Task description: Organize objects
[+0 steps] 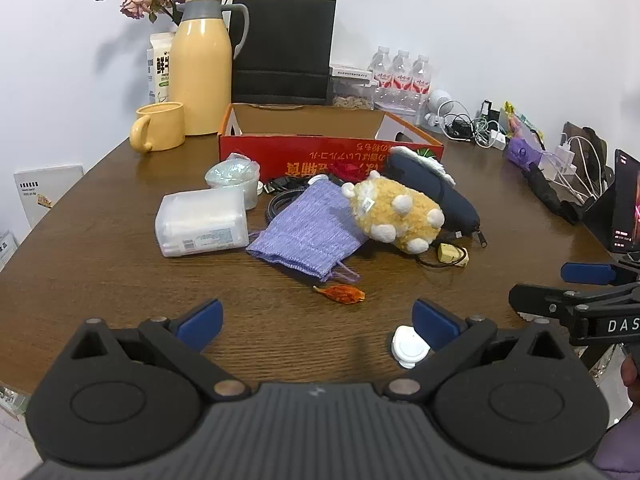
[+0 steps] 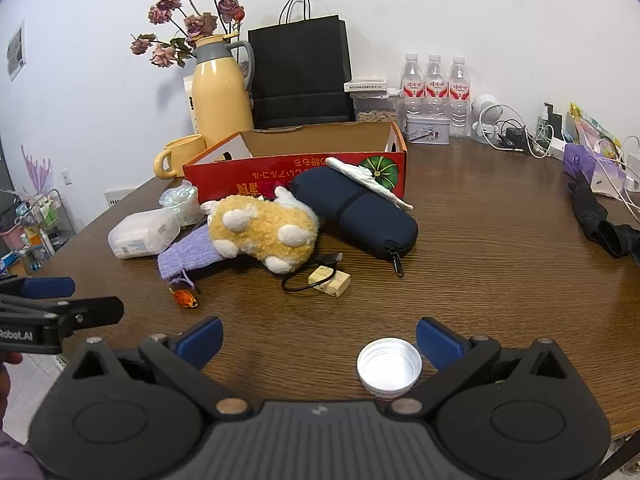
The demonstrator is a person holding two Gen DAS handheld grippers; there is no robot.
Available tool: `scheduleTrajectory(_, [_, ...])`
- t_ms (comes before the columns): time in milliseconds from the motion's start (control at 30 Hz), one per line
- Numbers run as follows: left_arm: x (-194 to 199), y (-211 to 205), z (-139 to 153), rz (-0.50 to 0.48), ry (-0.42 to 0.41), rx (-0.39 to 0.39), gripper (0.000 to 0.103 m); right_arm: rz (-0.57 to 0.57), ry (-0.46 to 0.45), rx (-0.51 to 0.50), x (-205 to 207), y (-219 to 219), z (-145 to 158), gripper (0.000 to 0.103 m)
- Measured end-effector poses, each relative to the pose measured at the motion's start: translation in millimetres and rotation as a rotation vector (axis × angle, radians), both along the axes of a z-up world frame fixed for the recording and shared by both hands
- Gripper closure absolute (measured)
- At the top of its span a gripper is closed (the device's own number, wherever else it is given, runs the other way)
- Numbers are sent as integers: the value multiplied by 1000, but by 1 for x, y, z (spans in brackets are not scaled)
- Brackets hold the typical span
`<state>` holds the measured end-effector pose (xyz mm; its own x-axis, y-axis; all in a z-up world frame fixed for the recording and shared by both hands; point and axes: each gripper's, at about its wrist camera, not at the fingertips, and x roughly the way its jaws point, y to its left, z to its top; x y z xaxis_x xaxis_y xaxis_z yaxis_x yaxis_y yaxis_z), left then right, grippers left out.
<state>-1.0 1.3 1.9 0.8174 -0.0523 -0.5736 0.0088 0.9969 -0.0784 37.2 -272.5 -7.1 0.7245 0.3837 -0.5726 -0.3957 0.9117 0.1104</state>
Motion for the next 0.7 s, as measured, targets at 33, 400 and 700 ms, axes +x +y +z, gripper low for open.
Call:
scheduleTrajectory(33, [-1, -1, 0, -1, -6, 1, 0, -1, 0, 0, -1, 1, 0, 0])
scheduleTrajectory(400, [-4, -1, 1, 0, -24, 4, 3, -2, -2, -1, -1, 1, -1, 0])
scheduleTrajectory(700, [-4, 1, 0, -1, -24, 2, 0, -3, -4, -2, -1, 3, -1, 0])
